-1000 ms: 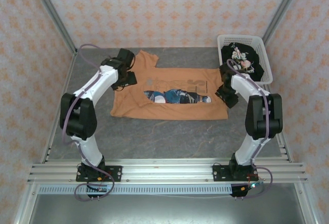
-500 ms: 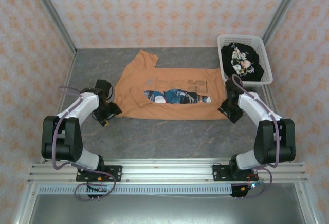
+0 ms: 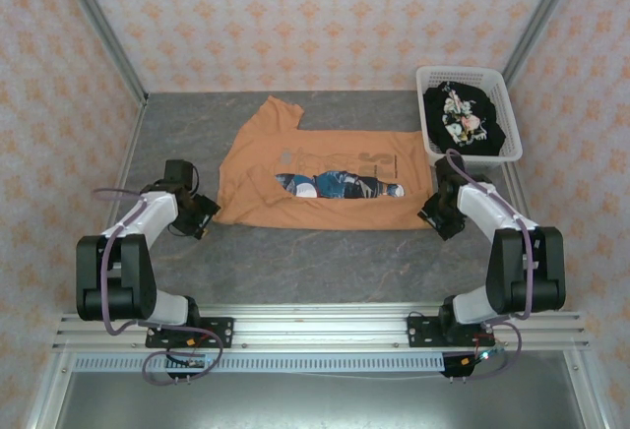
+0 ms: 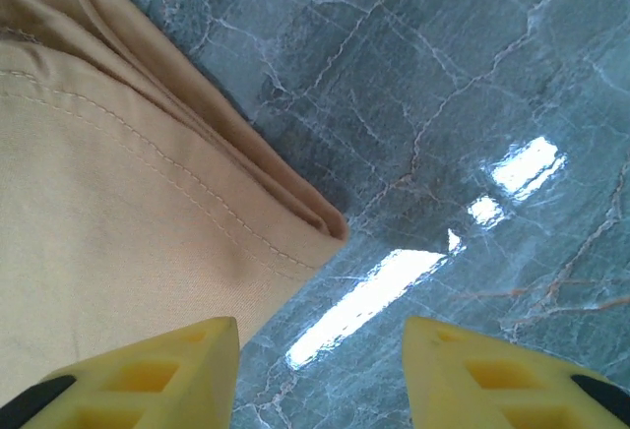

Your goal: Fold and stack the t-shirts

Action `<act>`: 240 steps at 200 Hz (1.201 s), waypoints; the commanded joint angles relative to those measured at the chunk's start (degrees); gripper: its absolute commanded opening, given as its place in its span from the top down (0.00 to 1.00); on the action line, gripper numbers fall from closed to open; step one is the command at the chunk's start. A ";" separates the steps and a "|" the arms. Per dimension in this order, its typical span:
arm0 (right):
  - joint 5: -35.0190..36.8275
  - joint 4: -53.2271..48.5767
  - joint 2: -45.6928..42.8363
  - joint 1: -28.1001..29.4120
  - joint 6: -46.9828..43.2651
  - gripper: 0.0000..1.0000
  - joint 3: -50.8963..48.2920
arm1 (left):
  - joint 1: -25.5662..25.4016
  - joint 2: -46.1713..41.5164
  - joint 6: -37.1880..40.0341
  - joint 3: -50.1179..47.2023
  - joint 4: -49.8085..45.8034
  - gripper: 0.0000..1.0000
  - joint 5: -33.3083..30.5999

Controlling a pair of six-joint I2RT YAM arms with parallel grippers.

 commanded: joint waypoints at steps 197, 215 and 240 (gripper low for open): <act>4.26 5.27 8.76 -0.33 0.41 0.91 1.16 | 0.70 8.08 -4.21 2.31 2.58 1.00 -2.12; 5.03 4.70 8.86 -0.33 0.14 1.00 1.51 | 0.70 7.39 -2.91 3.90 -1.17 1.00 -5.17; 5.14 3.06 8.00 -0.33 0.64 1.00 1.10 | 0.79 6.66 -0.38 6.11 -7.94 1.00 -9.45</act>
